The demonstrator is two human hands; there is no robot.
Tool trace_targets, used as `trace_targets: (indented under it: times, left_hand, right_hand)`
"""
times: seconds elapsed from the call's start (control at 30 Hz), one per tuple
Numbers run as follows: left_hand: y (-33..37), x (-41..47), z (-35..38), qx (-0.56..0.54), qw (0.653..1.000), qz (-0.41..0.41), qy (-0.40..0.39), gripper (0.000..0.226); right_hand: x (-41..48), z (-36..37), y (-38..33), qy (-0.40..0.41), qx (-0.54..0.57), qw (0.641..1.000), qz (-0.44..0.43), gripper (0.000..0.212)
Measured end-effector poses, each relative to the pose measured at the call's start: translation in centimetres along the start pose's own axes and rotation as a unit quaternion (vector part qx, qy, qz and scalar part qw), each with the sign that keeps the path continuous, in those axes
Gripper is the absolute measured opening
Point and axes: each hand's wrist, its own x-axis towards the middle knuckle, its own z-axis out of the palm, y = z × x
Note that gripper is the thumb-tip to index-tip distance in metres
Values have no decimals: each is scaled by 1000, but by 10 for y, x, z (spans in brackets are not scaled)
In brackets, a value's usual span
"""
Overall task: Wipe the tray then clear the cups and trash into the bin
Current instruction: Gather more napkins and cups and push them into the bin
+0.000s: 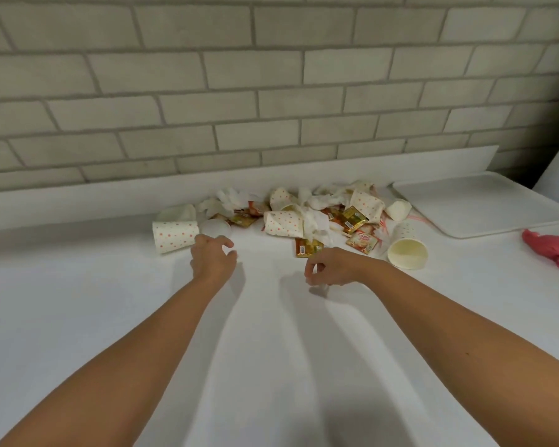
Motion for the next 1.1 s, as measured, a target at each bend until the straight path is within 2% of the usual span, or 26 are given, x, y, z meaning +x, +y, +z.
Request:
trace_targets:
  times: [0.1, 0.17, 0.3, 0.4, 0.5, 0.6, 0.73, 0.87, 1.0, 1.1]
  left_hand:
    - [-14, 18, -9, -18, 999, -17, 31, 19]
    - [-18, 27, -9, -22, 999, -17, 35, 19]
    - [-14, 39, 0, -33, 999, -6, 22, 19]
    - [-3, 48, 12, -51, 999, 8, 16, 20]
    - [12, 60, 24, -52, 998, 28, 2, 24]
    - [25, 69, 36, -54, 997, 49, -20, 27]
    - [38, 75, 48, -60, 995, 65, -37, 30]
    - [42, 77, 51, -73, 994, 79, -35, 31]
    - [42, 80, 47, -87, 992, 91, -16, 32]
    - [48, 77, 41, -118, 987, 112, 12, 23]
  right_hand:
    - [16, 0, -9, 7, -40, 999, -16, 22]
    - [30, -1, -13, 42, -67, 996, -28, 20]
    - [64, -9, -13, 171, -76, 982, -6, 22]
    - [83, -20, -11, 260, -129, 956, 50, 44]
    - [98, -32, -4, 243, -145, 954, 102, 72]
    - [112, -38, 6, 189, -141, 964, 124, 83]
    - [128, -42, 20, 147, -121, 978, 86, 71]
    - [136, -43, 25, 199, -76, 975, 60, 52]
    - [128, -61, 15, 248, -38, 967, 39, 46]
    - [115, -85, -2, 310, 12, 950, 16, 39]
